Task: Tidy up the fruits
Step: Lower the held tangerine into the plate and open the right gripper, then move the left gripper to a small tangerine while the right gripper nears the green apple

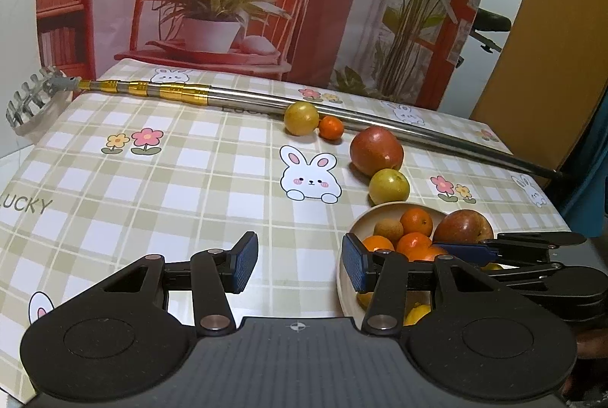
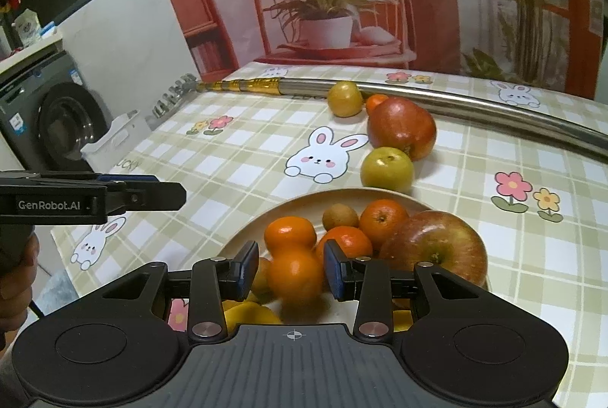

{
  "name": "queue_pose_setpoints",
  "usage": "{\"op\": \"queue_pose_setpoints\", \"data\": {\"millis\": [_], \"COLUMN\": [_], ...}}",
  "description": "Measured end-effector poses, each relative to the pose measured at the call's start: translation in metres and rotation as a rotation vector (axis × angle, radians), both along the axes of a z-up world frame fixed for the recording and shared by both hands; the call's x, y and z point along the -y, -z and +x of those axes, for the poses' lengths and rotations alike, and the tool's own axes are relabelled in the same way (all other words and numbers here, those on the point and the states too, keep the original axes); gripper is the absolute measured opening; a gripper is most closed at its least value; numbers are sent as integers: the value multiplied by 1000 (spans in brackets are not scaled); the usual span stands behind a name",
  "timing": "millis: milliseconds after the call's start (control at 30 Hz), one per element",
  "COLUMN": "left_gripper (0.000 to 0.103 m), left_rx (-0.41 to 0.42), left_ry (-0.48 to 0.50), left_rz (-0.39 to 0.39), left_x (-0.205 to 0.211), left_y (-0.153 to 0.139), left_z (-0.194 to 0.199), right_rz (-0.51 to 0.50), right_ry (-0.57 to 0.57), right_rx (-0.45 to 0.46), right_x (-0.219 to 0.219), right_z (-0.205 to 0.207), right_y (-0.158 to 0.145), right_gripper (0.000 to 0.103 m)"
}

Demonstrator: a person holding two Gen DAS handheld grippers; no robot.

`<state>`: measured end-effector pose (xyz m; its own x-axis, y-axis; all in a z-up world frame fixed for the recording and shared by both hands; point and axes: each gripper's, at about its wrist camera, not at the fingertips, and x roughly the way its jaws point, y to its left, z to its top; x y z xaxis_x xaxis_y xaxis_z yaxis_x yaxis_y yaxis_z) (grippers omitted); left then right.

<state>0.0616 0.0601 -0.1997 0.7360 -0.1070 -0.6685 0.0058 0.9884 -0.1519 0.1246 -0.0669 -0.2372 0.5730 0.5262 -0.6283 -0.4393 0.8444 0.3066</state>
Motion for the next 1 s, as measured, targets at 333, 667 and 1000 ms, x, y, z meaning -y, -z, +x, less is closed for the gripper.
{"op": "queue_pose_setpoints", "data": {"millis": [333,667,1000], "left_gripper": [51,51,51], "left_rx": [-12,-34,-44], "left_ry": [1,19,23], "left_rz": [-2,8,17], "left_x": [3,10,11], "left_y": [3,8,9], "left_z": [-1,-2,-4], "right_rz": [5,17,28], "right_ry": [13,74,107], "right_rx": [13,65,88], "right_x": [3,17,28], "right_z": [-5,-15,-18], "right_y": [0,-7,-12], "right_gripper": [35,36,36]}}
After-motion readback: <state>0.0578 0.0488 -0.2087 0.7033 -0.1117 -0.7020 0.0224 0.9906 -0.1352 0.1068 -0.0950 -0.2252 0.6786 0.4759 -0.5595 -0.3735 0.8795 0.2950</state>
